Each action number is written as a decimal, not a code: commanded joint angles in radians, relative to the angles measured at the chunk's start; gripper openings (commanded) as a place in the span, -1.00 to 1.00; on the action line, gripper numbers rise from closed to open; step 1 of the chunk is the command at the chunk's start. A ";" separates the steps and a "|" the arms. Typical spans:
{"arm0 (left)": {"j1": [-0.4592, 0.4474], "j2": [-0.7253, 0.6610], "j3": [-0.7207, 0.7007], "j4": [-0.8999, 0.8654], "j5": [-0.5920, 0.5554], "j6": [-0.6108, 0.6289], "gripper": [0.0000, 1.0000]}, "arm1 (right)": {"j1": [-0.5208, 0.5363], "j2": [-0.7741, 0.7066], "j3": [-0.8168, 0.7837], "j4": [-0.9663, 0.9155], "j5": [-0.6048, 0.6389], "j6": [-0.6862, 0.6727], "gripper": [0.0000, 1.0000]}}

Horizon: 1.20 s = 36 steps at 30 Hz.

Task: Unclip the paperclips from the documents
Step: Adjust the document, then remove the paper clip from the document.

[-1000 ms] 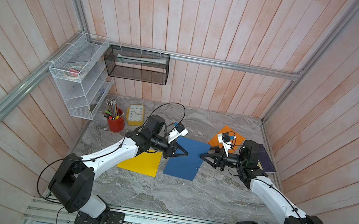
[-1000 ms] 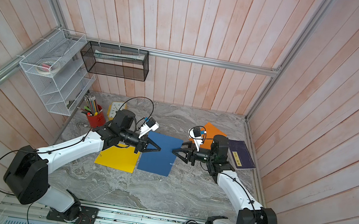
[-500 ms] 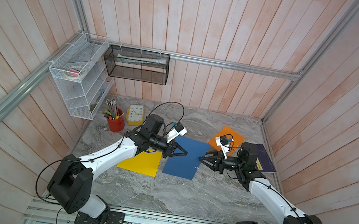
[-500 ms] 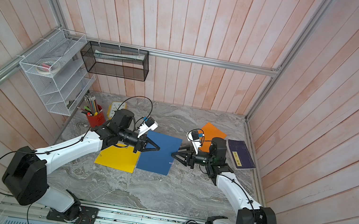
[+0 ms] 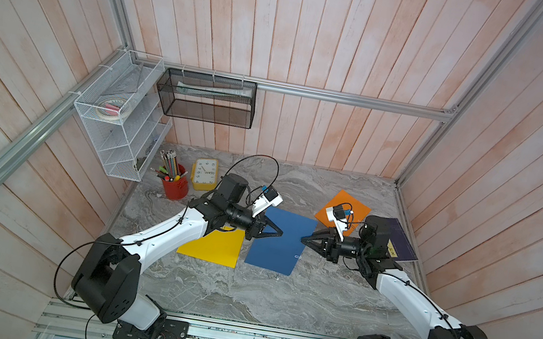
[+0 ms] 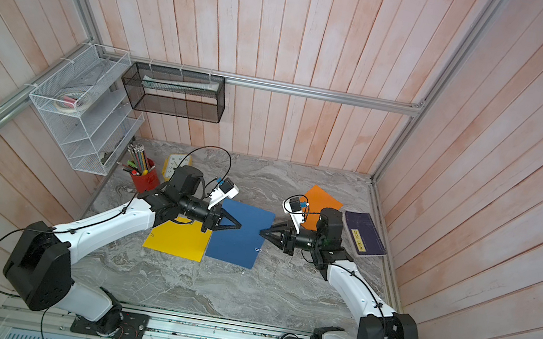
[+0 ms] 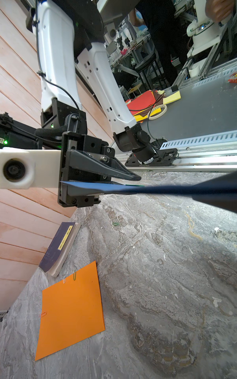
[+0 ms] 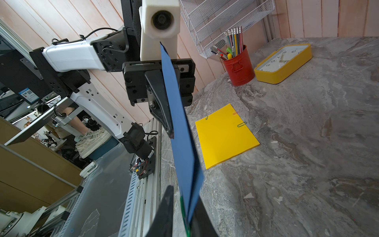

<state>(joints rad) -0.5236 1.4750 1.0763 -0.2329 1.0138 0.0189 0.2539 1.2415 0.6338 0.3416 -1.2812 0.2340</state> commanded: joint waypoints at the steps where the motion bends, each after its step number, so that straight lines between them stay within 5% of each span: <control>1: 0.005 -0.012 0.007 -0.004 -0.009 0.018 -1.00 | 0.007 0.004 -0.002 0.001 -0.021 -0.002 -0.68; 36: 0.013 -0.007 0.004 -0.032 -0.030 0.052 -1.00 | 0.012 0.027 0.019 -0.050 -0.021 -0.022 -0.78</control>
<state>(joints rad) -0.5159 1.4750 1.0763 -0.2478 0.9897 0.0475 0.2604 1.2606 0.6346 0.3046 -1.2816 0.2165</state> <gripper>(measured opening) 0.050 0.112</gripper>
